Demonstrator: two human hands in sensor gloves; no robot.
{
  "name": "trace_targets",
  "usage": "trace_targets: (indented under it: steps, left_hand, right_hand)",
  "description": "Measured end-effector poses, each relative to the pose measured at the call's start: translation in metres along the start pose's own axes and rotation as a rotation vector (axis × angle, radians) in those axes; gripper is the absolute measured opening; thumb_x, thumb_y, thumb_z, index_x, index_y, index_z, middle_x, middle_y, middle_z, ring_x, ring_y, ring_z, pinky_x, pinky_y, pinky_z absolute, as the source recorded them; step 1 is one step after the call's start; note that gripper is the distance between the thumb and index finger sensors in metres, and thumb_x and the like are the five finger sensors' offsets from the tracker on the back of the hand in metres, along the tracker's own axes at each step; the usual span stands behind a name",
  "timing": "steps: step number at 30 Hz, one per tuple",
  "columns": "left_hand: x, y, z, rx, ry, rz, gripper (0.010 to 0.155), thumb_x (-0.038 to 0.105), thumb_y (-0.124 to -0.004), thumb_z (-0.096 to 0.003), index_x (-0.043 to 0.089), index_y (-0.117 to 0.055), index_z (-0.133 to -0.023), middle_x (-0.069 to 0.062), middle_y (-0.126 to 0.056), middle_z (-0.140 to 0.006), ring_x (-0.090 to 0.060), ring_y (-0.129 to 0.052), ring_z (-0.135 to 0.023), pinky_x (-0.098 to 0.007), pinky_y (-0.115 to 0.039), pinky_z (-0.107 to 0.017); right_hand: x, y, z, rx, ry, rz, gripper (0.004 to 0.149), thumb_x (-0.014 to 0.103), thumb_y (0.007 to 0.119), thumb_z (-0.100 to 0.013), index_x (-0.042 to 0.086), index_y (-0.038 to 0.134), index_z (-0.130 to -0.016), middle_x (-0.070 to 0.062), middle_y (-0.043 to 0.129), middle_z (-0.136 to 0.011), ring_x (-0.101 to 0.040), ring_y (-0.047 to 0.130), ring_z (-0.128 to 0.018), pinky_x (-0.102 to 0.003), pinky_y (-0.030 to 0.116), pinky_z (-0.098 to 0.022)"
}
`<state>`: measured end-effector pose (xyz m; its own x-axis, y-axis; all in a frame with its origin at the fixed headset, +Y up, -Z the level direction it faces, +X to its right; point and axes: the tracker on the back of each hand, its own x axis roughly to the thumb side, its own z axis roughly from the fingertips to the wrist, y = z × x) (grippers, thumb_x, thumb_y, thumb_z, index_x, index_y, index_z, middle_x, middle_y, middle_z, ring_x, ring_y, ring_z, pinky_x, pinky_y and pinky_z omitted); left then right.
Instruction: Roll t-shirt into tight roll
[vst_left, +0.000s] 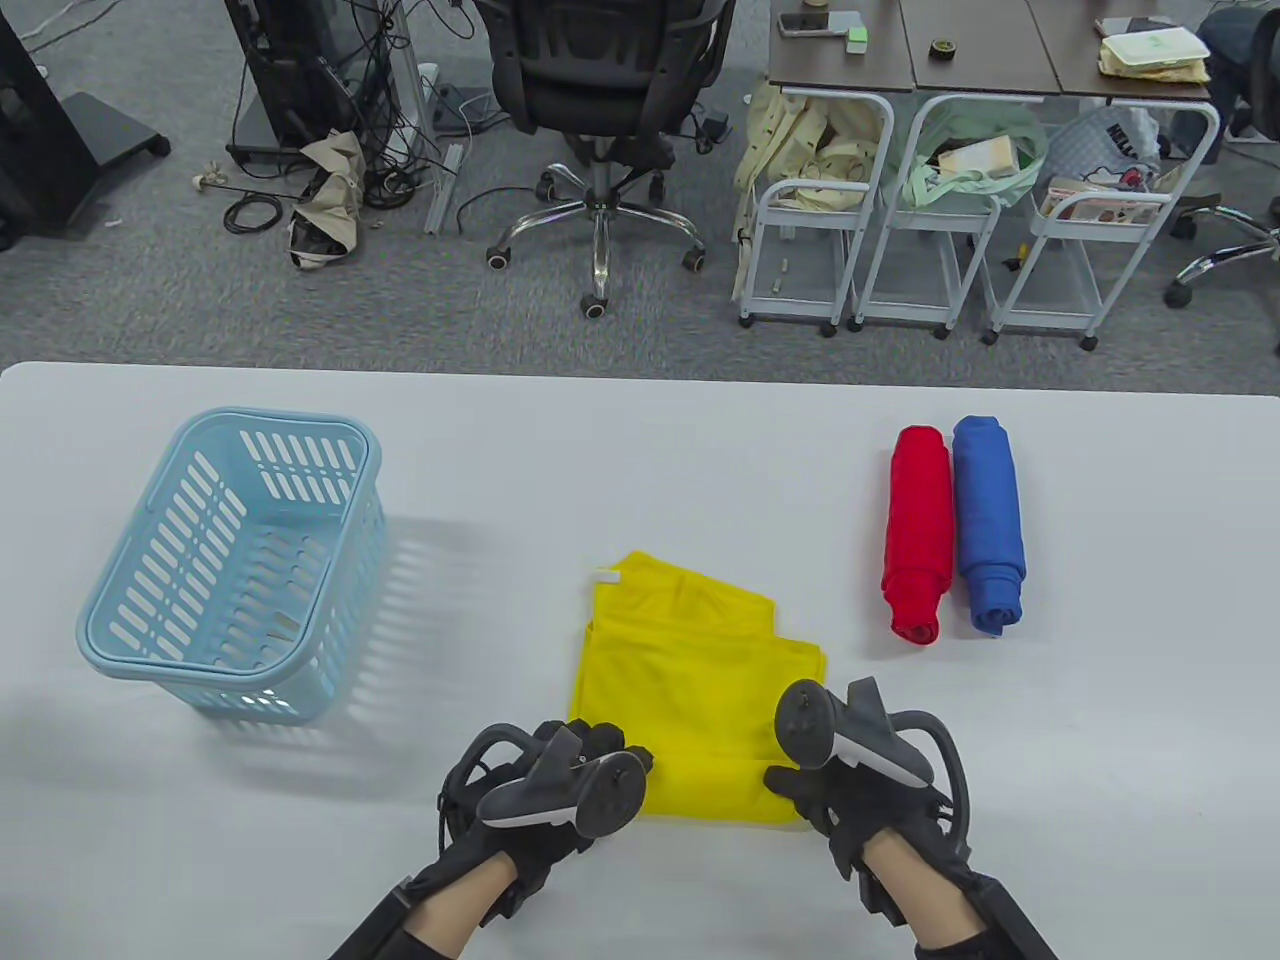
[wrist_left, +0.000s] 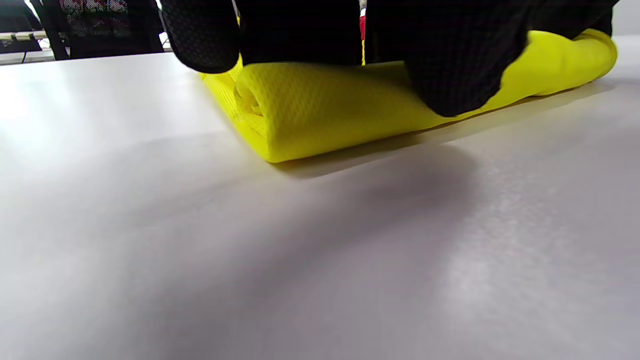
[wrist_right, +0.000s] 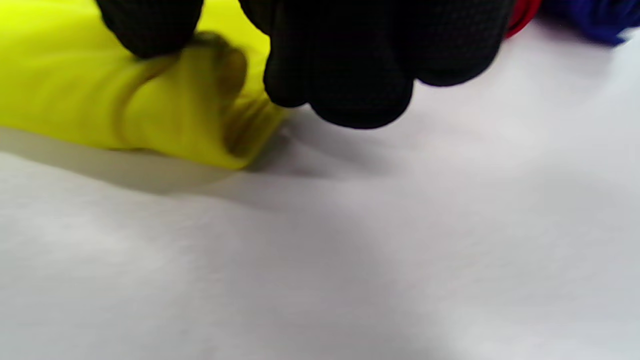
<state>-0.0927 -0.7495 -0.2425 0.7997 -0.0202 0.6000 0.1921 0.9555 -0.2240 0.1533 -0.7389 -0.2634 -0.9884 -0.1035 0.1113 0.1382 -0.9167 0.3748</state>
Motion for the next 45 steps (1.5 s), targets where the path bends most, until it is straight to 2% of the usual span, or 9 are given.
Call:
trace_targets:
  steps: [3, 9, 12, 19, 26, 30, 36, 41, 45]
  left_hand:
    - [-0.001, -0.002, 0.001, -0.011, 0.000, 0.018, 0.065, 0.051, -0.078, -0.0503, 0.031, -0.059, -0.109, -0.005, -0.069, -0.109, -0.025, -0.080, -0.087, -0.054, -0.064, -0.074]
    - [-0.005, -0.005, -0.001, -0.021, 0.013, -0.011, 0.067, 0.053, -0.079, -0.0489, 0.038, -0.055, -0.109, -0.005, -0.062, -0.112, -0.025, -0.075, -0.090, -0.056, -0.060, -0.076]
    - [-0.005, -0.006, -0.001, -0.022, 0.023, -0.040, 0.067, 0.051, -0.080, -0.0494, 0.039, -0.054, -0.110, -0.006, -0.060, -0.113, -0.027, -0.073, -0.093, -0.057, -0.059, -0.076]
    - [-0.016, 0.001, 0.000, 0.017, 0.047, -0.001, 0.052, 0.040, -0.074, -0.0554, 0.034, -0.065, -0.106, 0.003, -0.078, -0.104, -0.022, -0.085, -0.089, -0.056, -0.063, -0.075]
    - [-0.048, 0.000, 0.009, -0.038, 0.016, 0.470, 0.049, 0.042, -0.069, -0.0571, 0.022, -0.078, -0.101, 0.000, -0.099, -0.084, -0.021, -0.100, -0.069, -0.053, -0.070, -0.071]
    - [-0.057, -0.004, 0.006, -0.019, 0.095, 0.360, 0.050, 0.048, -0.066, -0.0561, 0.022, -0.081, -0.096, 0.002, -0.101, -0.077, -0.021, -0.101, -0.064, -0.053, -0.071, -0.070]
    - [-0.055, 0.008, 0.015, 0.102, 0.269, 0.004, 0.050, 0.048, -0.070, -0.0558, 0.027, -0.073, -0.101, 0.003, -0.092, -0.088, -0.021, -0.095, -0.075, -0.053, -0.068, -0.072]
    - [-0.033, 0.016, 0.019, 0.185, 0.051, 0.168, 0.052, 0.046, -0.072, -0.0550, 0.029, -0.069, -0.104, -0.001, -0.084, -0.099, -0.025, -0.089, -0.083, -0.054, -0.067, -0.073]
    - [-0.013, 0.000, 0.005, -0.019, -0.005, 0.115, 0.060, 0.052, -0.074, -0.0520, 0.032, -0.064, -0.108, -0.005, -0.076, -0.107, -0.026, -0.084, -0.086, -0.054, -0.065, -0.073]
  right_hand:
    - [-0.001, -0.012, 0.010, -0.090, -0.002, 0.006, 0.065, 0.047, 0.075, -0.054, 0.023, 0.048, -0.108, -0.006, 0.073, -0.092, -0.022, 0.089, -0.067, -0.047, 0.072, -0.056]
    - [0.035, -0.001, 0.016, -0.004, -0.421, -0.090, 0.060, 0.043, 0.082, -0.051, 0.028, 0.055, -0.104, -0.010, 0.048, -0.110, -0.032, 0.067, -0.093, -0.054, 0.056, -0.069]
    - [0.048, 0.018, 0.009, 0.070, -0.356, 0.102, 0.080, 0.045, 0.083, -0.049, 0.029, 0.030, -0.106, -0.008, 0.033, -0.113, -0.033, 0.053, -0.100, -0.054, 0.051, -0.071]
    - [0.037, 0.011, 0.001, 0.035, -0.361, -0.022, 0.057, 0.035, 0.072, -0.057, 0.030, 0.041, -0.105, -0.004, 0.049, -0.110, -0.028, 0.064, -0.097, -0.052, 0.055, -0.070]
    - [0.013, 0.013, -0.005, 0.190, -0.420, -0.324, 0.053, 0.033, 0.058, -0.057, 0.020, 0.046, -0.107, -0.010, 0.067, -0.098, -0.027, 0.082, -0.077, -0.048, 0.067, -0.061]
    - [0.015, 0.014, -0.007, 0.161, -0.342, -0.286, 0.061, 0.038, 0.058, -0.058, 0.017, 0.034, -0.110, -0.008, 0.063, -0.099, -0.023, 0.085, -0.073, -0.043, 0.071, -0.058]
    - [0.010, 0.014, -0.008, 0.109, -0.197, -0.263, 0.072, 0.049, 0.064, -0.058, 0.014, 0.030, -0.111, -0.011, 0.058, -0.101, -0.019, 0.085, -0.073, -0.041, 0.073, -0.057]
    - [0.010, 0.013, -0.007, 0.091, -0.170, -0.251, 0.072, 0.050, 0.065, -0.058, 0.015, 0.032, -0.111, -0.011, 0.059, -0.101, -0.019, 0.086, -0.072, -0.042, 0.073, -0.057]
    - [0.006, 0.007, -0.002, 0.041, -0.080, -0.176, 0.075, 0.057, 0.067, -0.054, 0.015, 0.039, -0.110, -0.011, 0.063, -0.099, -0.022, 0.087, -0.071, -0.044, 0.073, -0.056]
